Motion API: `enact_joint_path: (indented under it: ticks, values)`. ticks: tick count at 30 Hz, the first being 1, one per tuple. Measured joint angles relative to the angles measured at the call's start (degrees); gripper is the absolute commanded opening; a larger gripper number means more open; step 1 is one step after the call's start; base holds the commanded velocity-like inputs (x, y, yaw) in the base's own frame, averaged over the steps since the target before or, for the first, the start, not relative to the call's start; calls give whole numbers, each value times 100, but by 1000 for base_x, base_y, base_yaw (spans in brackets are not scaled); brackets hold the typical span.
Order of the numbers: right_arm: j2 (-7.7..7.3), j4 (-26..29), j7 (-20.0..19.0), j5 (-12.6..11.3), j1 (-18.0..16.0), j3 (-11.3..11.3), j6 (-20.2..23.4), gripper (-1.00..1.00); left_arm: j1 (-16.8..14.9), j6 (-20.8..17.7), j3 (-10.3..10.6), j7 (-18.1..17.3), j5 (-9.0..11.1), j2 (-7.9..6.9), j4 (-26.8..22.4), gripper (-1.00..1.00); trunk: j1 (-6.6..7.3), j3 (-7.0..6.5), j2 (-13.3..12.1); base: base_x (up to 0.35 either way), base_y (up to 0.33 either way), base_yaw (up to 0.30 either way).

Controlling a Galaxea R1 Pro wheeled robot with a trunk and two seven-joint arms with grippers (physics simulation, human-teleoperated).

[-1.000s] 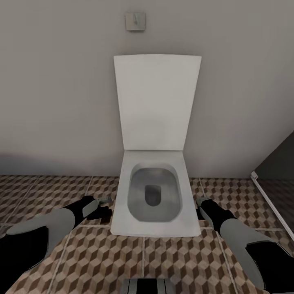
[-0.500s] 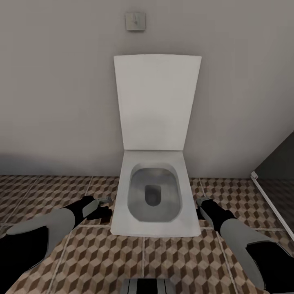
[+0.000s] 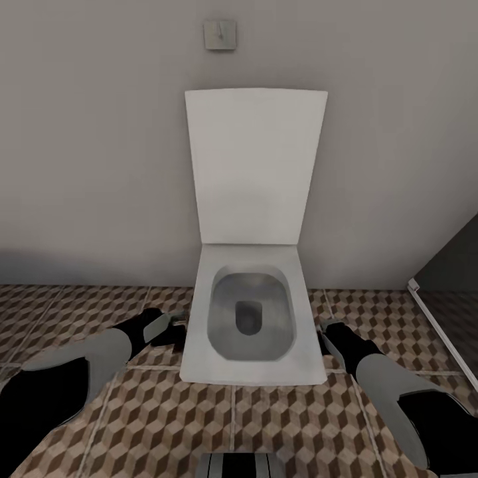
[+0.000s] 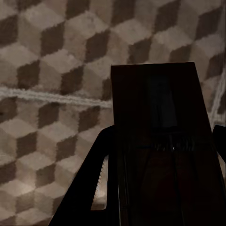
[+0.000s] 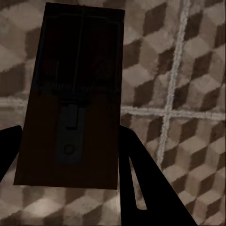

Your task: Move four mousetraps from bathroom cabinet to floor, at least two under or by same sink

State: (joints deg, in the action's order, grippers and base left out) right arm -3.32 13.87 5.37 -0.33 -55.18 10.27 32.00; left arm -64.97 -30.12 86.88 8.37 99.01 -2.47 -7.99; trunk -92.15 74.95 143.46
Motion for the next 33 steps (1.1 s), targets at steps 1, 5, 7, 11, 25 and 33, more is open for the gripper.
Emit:
enact_joint_path:
  ticks: [1, 5, 7, 11, 25, 33]
  values:
    - [0, 0, 68, -3, 0, -2, 0, -100, -50, -11, 0, 6, 0, -2, 11, -100, 0, 0, 0, 0, 0, 0]
    - [0, 0, 170, -6, -8, -5, 1, -100, -177, -26, 2, 30, 1, -37, 39, -100, 0, 0, 0, 0, 0, 0]
    - [-2, 0, 184, -7, -9, -5, 1, -100, -204, -28, 4, 36, 4, -73, 46, -100, 0, 0, 0, 0, 0, 0]
    - [-5, -5, 195, -6, -36, -5, 1, -100, -230, -29, 2, 48, 4, -145, 54, -100, 0, 0, 0, 0, 0, 0]
    - [-9, -195, 188, 13, -54, -3, -12, -100, -231, 45, 0, 33, 11, -161, 143, -100, 0, 0, 0, 0, 0, 0]
    - [5, -168, 167, 19, -54, -3, -8, -100, -231, 36, 1, 42, 11, -156, 146, -100, -3, 22, 1, 0, 0, 0]
